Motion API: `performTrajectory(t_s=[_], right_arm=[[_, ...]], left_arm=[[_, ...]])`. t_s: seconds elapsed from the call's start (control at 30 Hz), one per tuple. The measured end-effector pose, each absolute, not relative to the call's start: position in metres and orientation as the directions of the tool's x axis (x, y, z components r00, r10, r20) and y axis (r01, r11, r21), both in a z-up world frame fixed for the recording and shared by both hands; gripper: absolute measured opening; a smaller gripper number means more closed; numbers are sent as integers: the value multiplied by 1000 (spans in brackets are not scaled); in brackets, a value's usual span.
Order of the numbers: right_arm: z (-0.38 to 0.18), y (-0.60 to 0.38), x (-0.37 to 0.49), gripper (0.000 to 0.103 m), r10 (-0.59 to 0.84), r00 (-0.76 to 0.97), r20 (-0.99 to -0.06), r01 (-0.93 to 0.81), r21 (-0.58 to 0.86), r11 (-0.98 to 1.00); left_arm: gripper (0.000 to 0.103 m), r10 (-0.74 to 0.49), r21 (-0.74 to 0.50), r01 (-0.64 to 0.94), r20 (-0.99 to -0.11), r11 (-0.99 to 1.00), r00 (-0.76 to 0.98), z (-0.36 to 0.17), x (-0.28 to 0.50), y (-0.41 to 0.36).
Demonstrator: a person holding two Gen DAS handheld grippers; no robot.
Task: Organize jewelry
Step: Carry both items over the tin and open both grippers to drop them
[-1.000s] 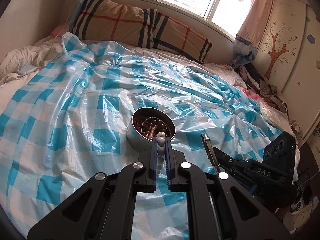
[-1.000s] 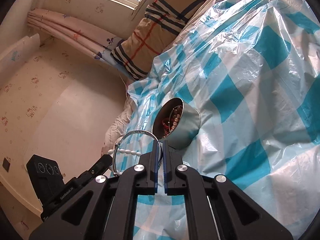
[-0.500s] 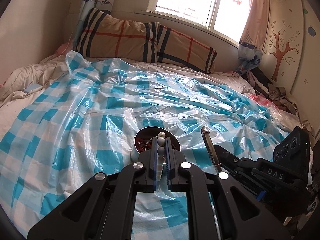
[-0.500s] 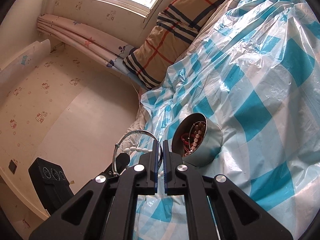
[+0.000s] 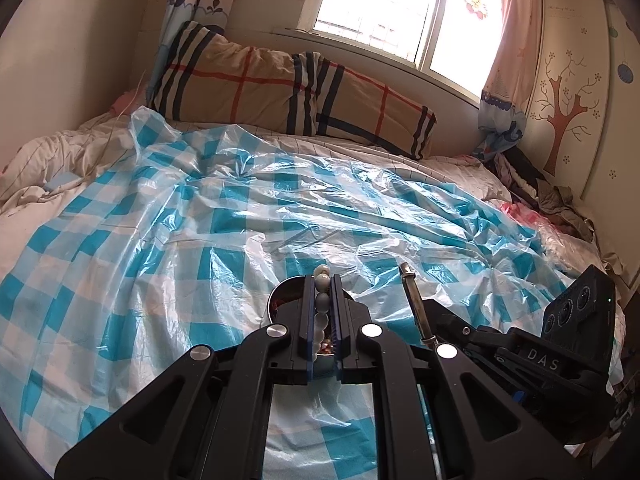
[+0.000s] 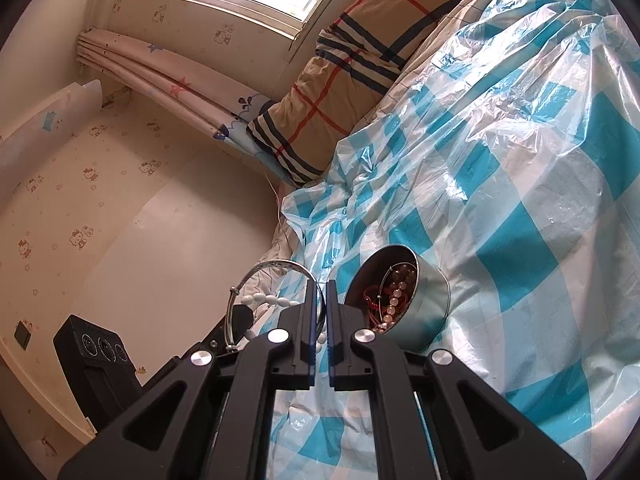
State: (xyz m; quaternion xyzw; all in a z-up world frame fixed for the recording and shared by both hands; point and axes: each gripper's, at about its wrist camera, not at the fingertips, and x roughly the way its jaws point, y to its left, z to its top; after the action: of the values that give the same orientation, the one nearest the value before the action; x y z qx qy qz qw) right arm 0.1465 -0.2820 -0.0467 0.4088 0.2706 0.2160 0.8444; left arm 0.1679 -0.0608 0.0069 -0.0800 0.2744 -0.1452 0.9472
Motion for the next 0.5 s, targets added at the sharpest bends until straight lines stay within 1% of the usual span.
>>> performTrajectory(t_s=[0.37, 0.43, 0.5], right_arm=[[-49, -279, 170, 5, 564, 765, -311, -126, 786, 605], [-50, -279, 175, 5, 559, 767, -317, -121, 783, 610], [-52, -278, 181, 5, 554, 766, -327, -115, 778, 617]], left_arm=[[7, -368, -289, 249, -504, 924, 781, 0, 198, -69], [7, -380, -305, 250, -518, 919, 766, -6, 208, -71], [7, -390, -329, 234, -564, 915, 728, -19, 223, -72]])
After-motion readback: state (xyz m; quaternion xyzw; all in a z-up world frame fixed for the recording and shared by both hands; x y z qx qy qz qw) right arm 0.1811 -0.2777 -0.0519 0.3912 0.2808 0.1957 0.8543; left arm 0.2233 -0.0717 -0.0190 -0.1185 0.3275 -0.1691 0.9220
